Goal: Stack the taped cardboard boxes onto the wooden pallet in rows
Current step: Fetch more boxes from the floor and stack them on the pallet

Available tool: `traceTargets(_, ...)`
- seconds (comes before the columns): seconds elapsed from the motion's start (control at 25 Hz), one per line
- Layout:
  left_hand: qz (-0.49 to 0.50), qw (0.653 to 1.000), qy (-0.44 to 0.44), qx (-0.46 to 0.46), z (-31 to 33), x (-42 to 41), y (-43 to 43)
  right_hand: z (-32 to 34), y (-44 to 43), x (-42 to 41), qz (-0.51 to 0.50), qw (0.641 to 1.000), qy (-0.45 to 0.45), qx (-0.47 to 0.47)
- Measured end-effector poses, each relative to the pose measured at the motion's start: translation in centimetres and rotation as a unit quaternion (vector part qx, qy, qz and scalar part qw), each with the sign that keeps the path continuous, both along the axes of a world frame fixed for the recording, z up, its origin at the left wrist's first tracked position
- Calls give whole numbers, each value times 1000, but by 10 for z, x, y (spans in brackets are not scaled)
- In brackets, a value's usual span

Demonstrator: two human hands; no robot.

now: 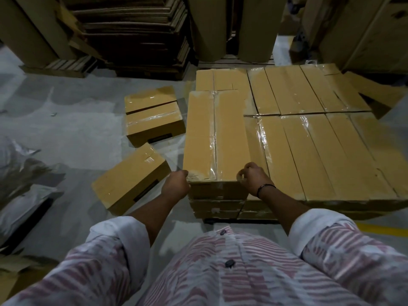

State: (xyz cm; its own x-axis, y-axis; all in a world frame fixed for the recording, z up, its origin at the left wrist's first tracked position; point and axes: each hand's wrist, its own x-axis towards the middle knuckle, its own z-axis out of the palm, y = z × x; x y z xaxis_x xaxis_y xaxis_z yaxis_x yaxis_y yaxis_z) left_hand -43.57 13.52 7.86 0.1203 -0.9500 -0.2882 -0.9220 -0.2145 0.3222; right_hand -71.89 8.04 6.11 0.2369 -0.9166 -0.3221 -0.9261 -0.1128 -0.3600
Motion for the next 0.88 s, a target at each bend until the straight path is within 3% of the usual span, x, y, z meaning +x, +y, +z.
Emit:
traceTargets(0.52, 46, 998, 21, -31, 31, -14, -13, 29, -7, 1, 28, 999, -8, -28)
traceTargets(0.88, 78, 994, 40, -70, 49, 1, -81, 44, -71, 18, 54, 997, -6, -51)
